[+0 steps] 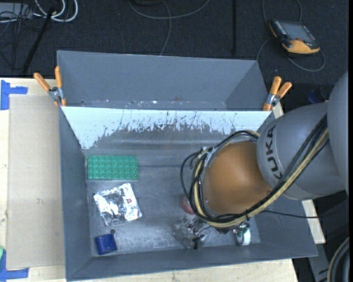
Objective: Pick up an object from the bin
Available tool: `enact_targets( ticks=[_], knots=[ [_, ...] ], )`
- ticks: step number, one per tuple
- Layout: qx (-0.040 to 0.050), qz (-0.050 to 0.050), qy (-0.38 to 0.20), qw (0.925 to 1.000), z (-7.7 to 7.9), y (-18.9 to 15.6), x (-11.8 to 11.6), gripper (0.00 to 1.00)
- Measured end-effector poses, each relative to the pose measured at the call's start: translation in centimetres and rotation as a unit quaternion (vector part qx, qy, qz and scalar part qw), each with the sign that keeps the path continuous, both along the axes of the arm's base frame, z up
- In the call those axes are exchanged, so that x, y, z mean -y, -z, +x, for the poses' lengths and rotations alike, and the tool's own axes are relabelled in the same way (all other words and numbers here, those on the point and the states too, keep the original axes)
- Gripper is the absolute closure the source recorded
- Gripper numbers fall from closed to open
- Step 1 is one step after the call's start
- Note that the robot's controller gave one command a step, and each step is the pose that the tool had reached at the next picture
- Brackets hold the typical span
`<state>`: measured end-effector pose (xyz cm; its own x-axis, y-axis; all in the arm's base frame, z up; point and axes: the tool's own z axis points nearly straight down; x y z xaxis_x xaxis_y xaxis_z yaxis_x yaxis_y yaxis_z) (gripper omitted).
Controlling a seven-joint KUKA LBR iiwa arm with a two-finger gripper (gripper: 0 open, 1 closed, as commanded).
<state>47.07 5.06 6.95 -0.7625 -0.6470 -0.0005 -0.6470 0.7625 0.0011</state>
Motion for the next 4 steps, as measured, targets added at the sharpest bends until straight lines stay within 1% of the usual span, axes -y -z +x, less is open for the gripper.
enact_targets(
  ticks=[1,2,3,4],
  knots=[
    [0.0011,0.001,-0.186,0.9826,3.1,-0.4,-9.4,1.0],
    [0.0028,0.002,-0.173,0.9849,4.7,-4.4,-17.5,1.0],
    [0.0022,0.001,-0.424,0.9057,8.5,-6.4,-19.6,1.0],
    [0.0005,0.001,-0.421,0.907,8.5,-6.3,-19.4,0.0]
  ],
)
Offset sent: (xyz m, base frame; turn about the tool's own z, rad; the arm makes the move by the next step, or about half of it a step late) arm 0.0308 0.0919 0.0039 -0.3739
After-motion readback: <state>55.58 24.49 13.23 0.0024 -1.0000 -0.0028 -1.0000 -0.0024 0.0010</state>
